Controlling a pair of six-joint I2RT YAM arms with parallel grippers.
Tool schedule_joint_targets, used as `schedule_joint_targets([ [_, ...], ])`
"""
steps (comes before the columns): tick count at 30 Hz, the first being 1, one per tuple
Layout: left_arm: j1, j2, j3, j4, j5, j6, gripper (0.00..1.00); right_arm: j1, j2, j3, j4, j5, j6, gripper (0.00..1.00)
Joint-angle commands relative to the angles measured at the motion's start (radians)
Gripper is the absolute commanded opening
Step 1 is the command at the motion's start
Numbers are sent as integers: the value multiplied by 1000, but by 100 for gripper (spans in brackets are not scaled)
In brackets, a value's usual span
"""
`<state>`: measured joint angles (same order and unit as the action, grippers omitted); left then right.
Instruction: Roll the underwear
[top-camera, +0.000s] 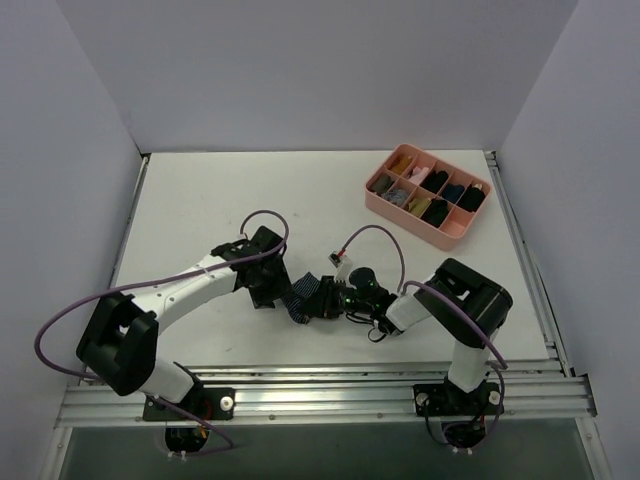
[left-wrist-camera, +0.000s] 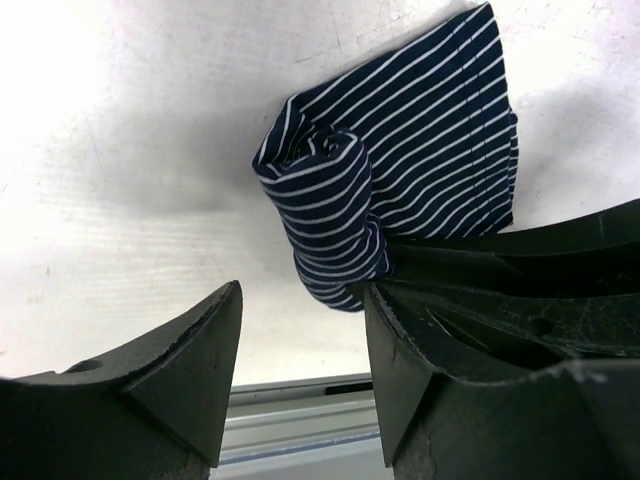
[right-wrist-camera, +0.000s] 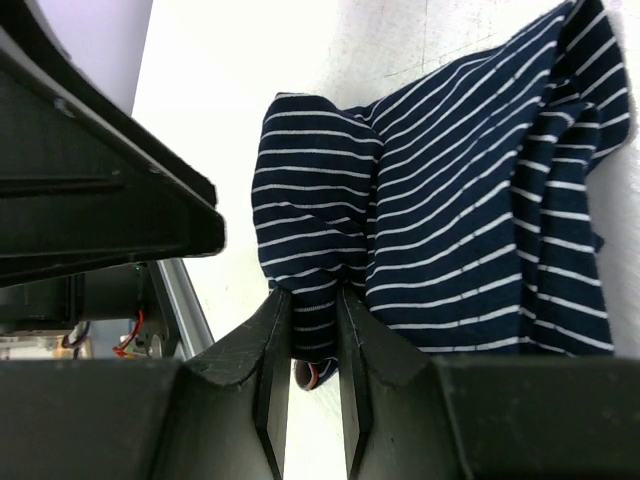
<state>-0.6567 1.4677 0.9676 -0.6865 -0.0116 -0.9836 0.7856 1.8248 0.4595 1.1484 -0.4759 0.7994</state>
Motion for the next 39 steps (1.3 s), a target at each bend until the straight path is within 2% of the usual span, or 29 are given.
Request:
schedule_joint_targets([
  [1,6,36,37,53,-10,49,60,-40,120,-85,-374,63,-72,0],
  [8,8,74,46,94,-21,29,63,-55,172,-93,-332,25,-55,0],
  [20,6,218,56,108,-47,8,62,-65,202,-78,-345,6,-55,0],
  [21,5,226,56,113,-47,7,60,-65,199,-74,-355,6,-55,0],
  [24,5,267,71,97,-45,6,44,-66,182,-61,-403,16,-63,3],
  [25,3,276,74,84,-45,8,32,-66,173,-56,-421,20,-66,6],
  [28,0,298,94,19,-56,3,17,-66,105,-24,-542,68,-98,14],
  [30,-6,295,97,-22,-74,-3,12,-66,23,8,-649,100,-138,18],
  [32,-12,289,97,-45,-85,-6,8,-63,-45,37,-725,150,-169,26],
  [36,-27,305,112,-105,-99,-35,5,-42,-218,178,-976,273,-264,35],
  [39,-38,350,138,-136,-94,-41,3,-8,-298,246,-1077,367,-319,41],
])
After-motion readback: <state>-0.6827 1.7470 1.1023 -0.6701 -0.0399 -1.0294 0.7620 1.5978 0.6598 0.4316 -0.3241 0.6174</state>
